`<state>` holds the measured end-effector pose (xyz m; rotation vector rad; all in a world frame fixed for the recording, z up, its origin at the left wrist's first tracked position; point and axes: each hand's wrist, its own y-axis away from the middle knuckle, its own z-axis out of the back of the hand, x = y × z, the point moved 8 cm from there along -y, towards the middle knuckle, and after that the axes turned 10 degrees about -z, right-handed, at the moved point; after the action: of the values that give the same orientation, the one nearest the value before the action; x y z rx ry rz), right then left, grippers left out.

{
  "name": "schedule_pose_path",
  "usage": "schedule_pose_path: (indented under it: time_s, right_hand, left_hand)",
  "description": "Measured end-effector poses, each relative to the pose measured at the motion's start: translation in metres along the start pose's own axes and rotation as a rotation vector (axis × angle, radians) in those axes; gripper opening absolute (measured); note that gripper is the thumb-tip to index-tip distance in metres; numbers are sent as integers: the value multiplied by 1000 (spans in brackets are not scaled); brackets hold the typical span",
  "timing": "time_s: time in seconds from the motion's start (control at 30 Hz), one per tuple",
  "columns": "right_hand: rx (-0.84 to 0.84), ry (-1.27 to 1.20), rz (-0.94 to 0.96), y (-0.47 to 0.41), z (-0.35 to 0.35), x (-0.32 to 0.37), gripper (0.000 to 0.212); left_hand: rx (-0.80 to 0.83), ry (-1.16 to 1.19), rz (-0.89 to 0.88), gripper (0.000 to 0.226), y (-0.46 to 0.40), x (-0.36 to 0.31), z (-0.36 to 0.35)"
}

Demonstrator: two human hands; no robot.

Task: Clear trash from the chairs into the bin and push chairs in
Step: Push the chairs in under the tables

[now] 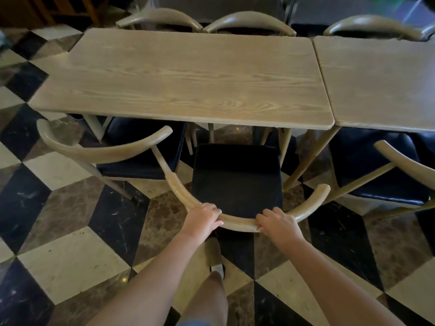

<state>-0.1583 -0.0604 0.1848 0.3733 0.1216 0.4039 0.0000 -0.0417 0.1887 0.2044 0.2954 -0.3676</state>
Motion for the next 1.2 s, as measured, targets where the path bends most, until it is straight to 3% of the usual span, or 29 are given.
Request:
schedule_pose_path:
  time_s: [0.43, 0.73, 1.2]
  right_hand:
    - [52, 16, 2, -106, 39, -30, 26]
    - [7, 3, 15, -158, 59, -45, 30]
    - [25, -72, -3, -162, 75, -43, 25]
  left_hand:
    - [-21, -41, -40, 27, -96, 58, 31]
    - [-53, -68, -36, 32, -144, 90, 49]
    - [48, -49, 20, 37, -148, 89, 48]
